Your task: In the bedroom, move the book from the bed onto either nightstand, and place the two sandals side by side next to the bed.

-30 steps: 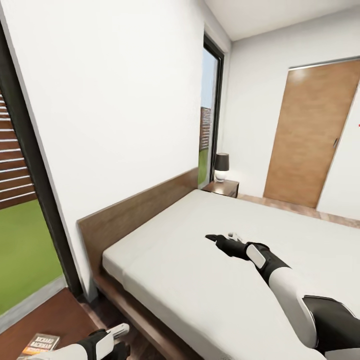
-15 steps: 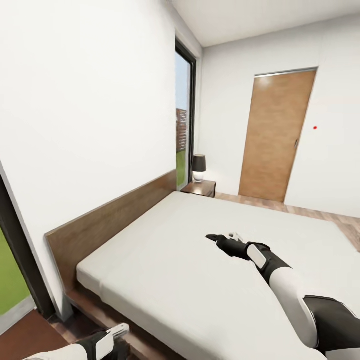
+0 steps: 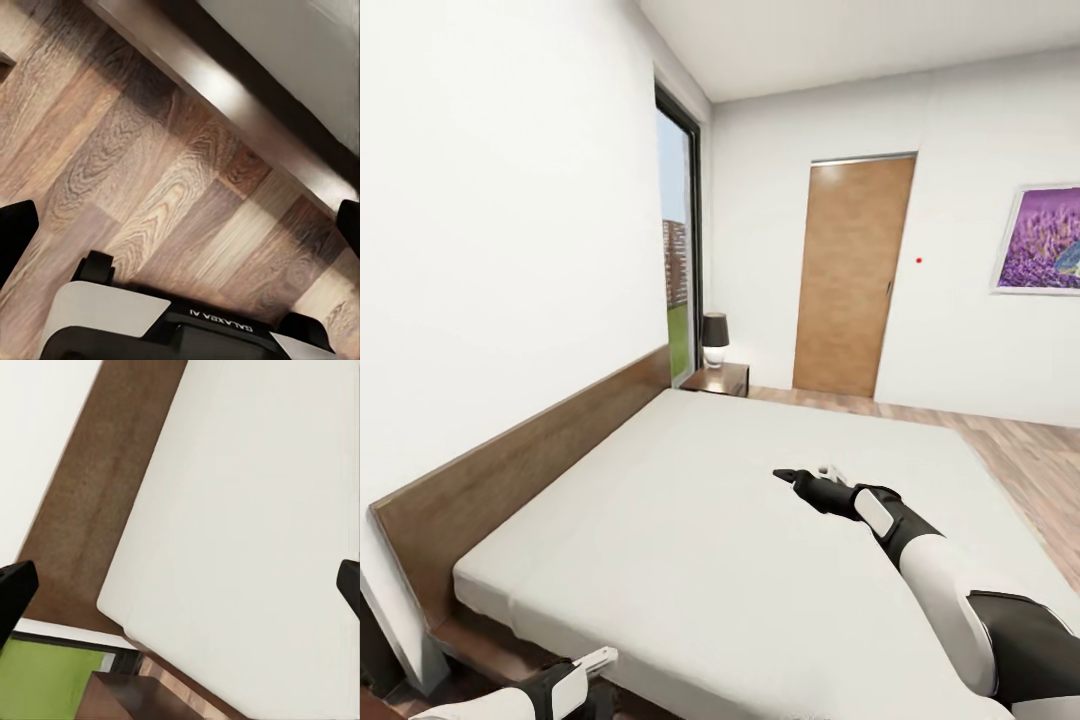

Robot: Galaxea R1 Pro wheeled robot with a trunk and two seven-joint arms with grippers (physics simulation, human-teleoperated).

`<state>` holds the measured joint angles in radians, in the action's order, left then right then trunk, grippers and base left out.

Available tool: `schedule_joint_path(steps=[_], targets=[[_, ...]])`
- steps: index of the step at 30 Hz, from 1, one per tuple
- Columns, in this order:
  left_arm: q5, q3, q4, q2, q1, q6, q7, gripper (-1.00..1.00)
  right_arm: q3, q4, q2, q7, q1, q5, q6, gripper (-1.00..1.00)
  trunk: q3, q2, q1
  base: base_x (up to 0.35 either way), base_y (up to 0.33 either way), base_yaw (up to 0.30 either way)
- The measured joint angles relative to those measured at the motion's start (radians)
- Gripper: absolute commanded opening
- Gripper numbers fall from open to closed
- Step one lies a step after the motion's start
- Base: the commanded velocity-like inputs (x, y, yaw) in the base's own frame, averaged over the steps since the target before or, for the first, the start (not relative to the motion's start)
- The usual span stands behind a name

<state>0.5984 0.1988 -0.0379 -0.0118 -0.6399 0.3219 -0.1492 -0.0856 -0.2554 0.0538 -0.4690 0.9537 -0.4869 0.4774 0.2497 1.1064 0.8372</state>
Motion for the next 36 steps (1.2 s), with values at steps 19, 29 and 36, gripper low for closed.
schedule_joint_path(steps=[19,29,36], targets=[[0.0,0.0,0.0,0.0,0.0,0.0,0.0,1.0,-0.001,0.0,0.001,0.001,0.0,-0.001,0.0,1.0,-0.07,-0.133,-0.073,0.0,0.0,-0.3],[0.0,0.0,0.0,0.0,0.0,0.0,0.0,1.0,-0.001,0.0,0.001,0.001,0.0,-0.001,0.0,1.0,-0.108,-0.203,-0.111,0.0,0.0,-0.3],[0.0,0.0,0.0,0.0,0.0,0.0,0.0,1.0,-0.001,0.0,0.002,0.001,0.0,-0.001,0.0,1.0,-0.134,-0.252,-0.138,0.0,0.0,-0.3]])
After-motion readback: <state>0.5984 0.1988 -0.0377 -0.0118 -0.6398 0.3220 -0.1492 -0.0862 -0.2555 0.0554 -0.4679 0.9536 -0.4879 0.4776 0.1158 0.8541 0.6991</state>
